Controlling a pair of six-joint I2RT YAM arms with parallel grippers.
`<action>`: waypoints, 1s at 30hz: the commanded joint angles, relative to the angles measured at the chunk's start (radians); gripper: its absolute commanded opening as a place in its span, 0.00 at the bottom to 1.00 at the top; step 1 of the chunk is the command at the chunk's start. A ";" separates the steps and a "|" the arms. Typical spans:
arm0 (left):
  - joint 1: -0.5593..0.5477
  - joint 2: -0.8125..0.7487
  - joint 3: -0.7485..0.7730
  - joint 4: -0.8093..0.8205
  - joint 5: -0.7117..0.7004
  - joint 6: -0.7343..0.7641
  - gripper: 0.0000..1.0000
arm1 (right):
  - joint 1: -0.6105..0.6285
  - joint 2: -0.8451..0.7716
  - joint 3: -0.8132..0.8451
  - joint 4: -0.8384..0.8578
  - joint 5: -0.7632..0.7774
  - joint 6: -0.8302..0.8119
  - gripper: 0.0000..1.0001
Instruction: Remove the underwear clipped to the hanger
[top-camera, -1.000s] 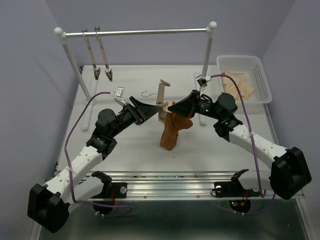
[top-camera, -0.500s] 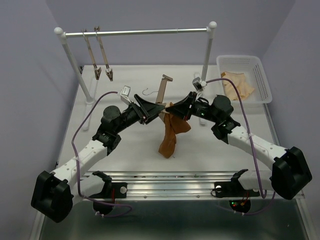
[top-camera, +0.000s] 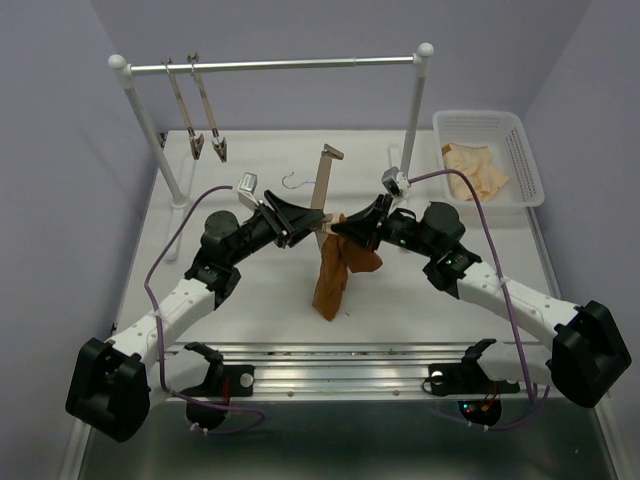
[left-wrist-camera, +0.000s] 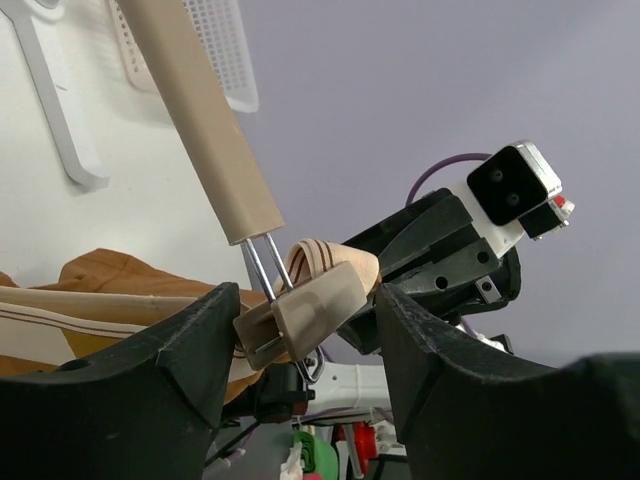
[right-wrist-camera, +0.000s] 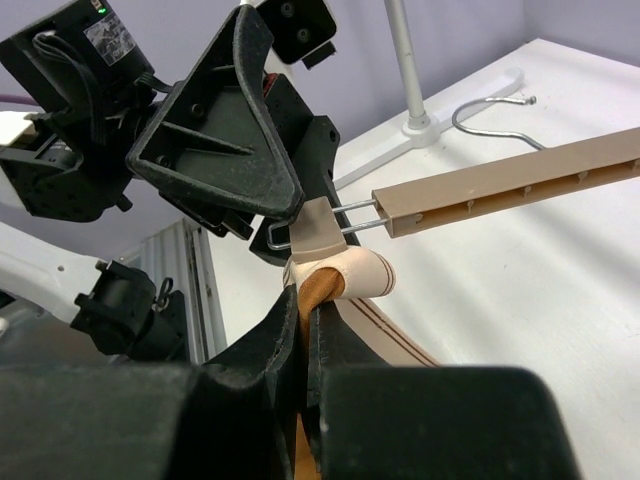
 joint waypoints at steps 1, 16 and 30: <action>0.012 -0.014 0.001 0.127 0.033 -0.016 0.64 | 0.016 -0.021 -0.010 -0.003 0.016 -0.061 0.01; 0.024 -0.010 0.001 0.198 0.060 -0.043 0.43 | 0.034 0.017 0.008 -0.076 0.112 -0.109 0.01; 0.026 -0.025 -0.060 0.358 0.025 -0.076 0.00 | 0.044 0.008 0.000 -0.112 0.272 -0.100 0.01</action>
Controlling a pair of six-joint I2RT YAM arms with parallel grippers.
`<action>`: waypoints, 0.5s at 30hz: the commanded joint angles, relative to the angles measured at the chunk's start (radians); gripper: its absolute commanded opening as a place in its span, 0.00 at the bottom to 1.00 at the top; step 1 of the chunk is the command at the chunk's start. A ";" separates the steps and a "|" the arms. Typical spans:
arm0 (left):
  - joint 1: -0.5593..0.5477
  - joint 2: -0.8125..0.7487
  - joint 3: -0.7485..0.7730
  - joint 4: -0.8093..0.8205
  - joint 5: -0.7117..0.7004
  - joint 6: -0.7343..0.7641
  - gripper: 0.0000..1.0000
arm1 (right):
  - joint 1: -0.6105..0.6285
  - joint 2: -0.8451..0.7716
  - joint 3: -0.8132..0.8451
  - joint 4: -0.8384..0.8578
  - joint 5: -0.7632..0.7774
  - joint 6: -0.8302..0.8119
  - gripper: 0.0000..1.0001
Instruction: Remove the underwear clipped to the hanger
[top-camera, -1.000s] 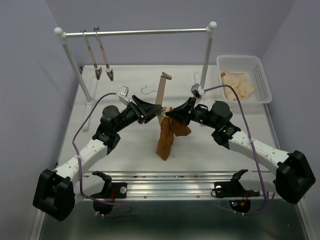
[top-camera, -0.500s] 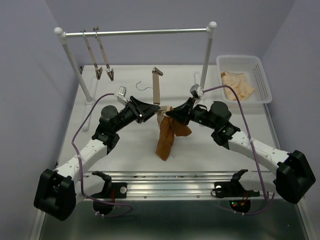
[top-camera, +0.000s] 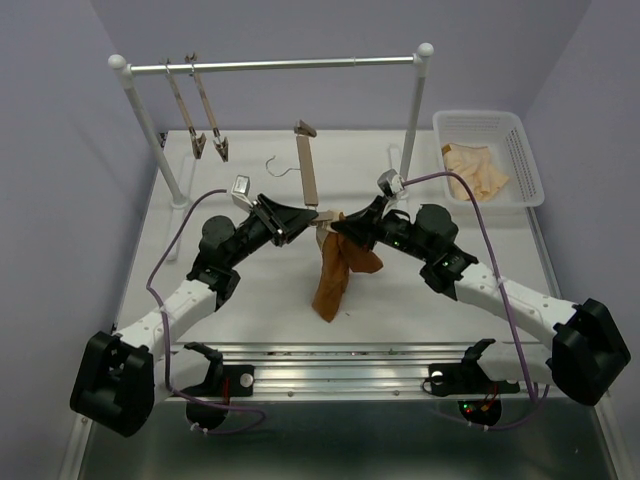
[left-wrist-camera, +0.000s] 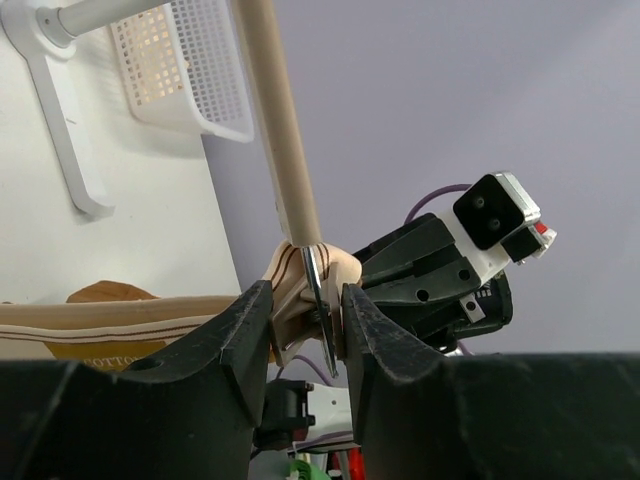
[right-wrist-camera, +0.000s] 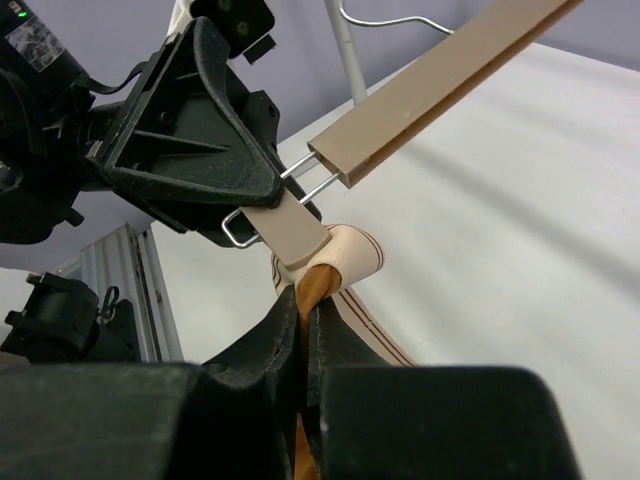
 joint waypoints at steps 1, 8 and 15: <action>-0.014 -0.082 -0.017 0.219 0.026 -0.026 0.00 | 0.015 0.000 0.000 -0.059 0.156 -0.012 0.01; -0.007 -0.154 0.013 0.060 -0.002 0.071 0.00 | 0.015 -0.037 -0.009 -0.104 0.320 0.025 0.01; 0.013 -0.228 0.044 -0.147 -0.033 0.186 0.00 | 0.015 -0.051 0.017 -0.201 0.508 0.086 0.01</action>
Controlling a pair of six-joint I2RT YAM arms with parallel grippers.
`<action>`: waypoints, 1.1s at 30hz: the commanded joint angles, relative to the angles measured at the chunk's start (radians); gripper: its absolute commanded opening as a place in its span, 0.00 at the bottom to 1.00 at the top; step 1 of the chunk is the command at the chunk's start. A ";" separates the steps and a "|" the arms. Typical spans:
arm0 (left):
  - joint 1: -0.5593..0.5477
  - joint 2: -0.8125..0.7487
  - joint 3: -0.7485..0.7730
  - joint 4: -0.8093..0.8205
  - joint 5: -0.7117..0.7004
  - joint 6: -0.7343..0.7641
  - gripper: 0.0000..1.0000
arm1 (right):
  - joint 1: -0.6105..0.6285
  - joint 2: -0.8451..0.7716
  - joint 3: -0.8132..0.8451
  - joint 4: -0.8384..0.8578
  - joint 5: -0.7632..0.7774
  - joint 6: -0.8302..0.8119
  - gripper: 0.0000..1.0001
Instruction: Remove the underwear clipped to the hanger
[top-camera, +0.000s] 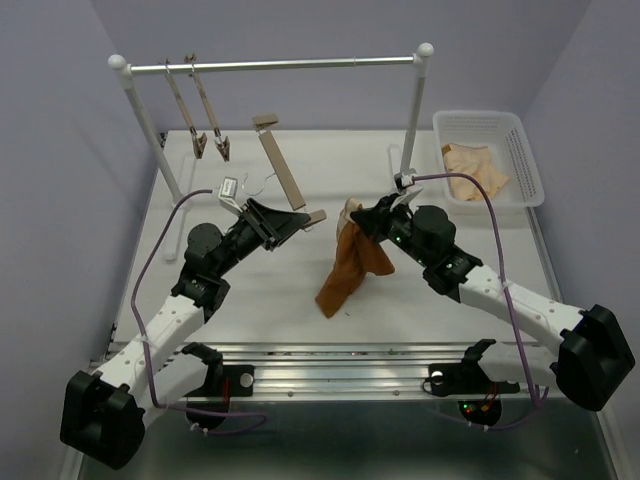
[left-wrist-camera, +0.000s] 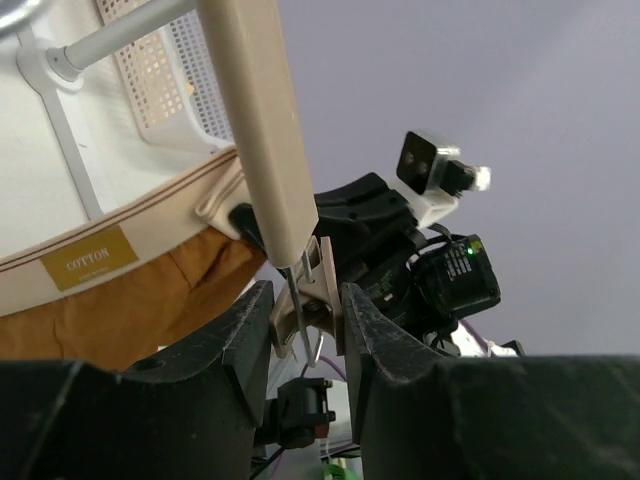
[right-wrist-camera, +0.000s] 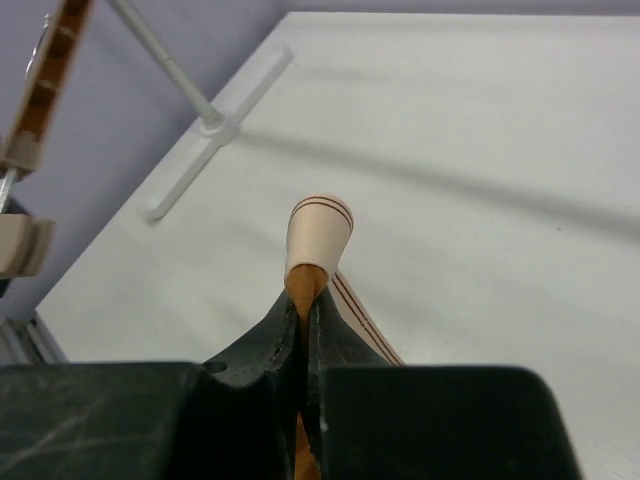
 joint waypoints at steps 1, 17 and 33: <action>0.012 -0.062 0.064 -0.055 0.006 0.107 0.00 | -0.010 -0.014 0.020 -0.059 0.136 0.028 0.01; 0.015 -0.056 0.220 -0.693 -0.235 0.477 0.00 | -0.035 -0.034 0.394 -0.260 0.706 -0.220 0.01; -0.026 0.015 0.330 -0.916 -0.365 0.647 0.00 | -0.550 0.161 0.793 -0.258 0.670 -0.516 0.01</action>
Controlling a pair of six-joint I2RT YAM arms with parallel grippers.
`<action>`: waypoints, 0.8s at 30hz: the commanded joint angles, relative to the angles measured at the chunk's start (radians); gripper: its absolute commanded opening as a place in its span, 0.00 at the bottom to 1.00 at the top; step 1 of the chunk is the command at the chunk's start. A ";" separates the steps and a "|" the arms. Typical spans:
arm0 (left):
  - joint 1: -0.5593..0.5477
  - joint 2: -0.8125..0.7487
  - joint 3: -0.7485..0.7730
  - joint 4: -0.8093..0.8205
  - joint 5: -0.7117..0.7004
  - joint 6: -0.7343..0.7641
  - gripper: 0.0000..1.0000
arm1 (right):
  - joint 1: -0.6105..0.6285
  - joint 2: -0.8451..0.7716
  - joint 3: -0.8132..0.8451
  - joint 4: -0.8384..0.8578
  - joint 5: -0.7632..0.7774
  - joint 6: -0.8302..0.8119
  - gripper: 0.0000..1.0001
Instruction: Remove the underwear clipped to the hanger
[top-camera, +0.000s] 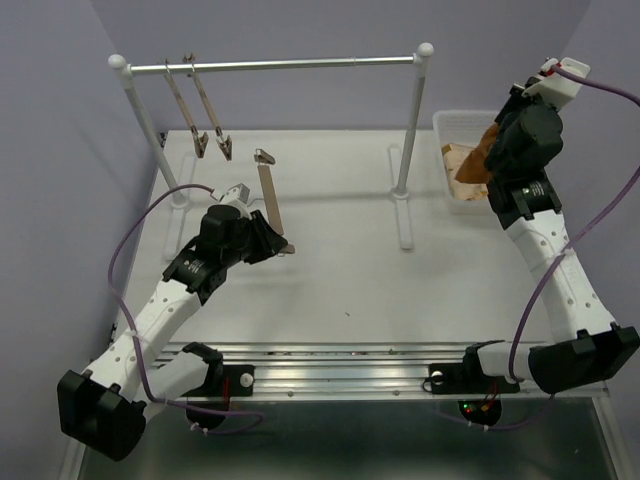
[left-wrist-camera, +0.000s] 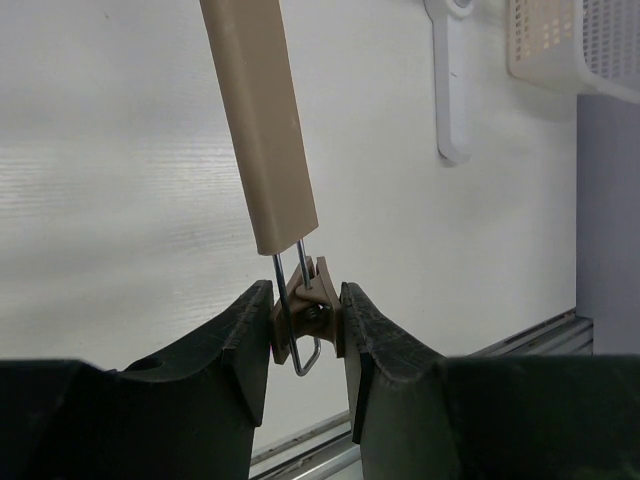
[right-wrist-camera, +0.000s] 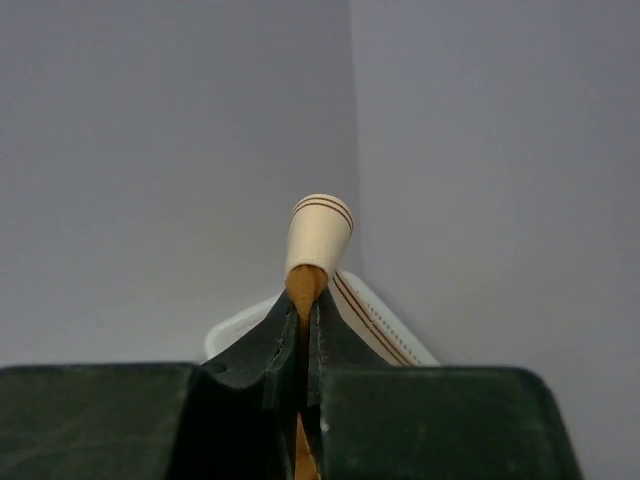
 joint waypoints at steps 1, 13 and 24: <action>-0.024 -0.004 0.101 -0.033 -0.073 0.085 0.00 | -0.128 0.101 0.120 0.020 -0.116 -0.032 0.01; -0.117 0.083 0.251 -0.119 -0.209 0.124 0.00 | -0.216 0.504 0.406 0.012 -0.310 -0.051 0.01; -0.170 0.206 0.504 -0.223 -0.340 0.196 0.00 | -0.240 0.534 0.260 -0.059 -0.296 0.083 1.00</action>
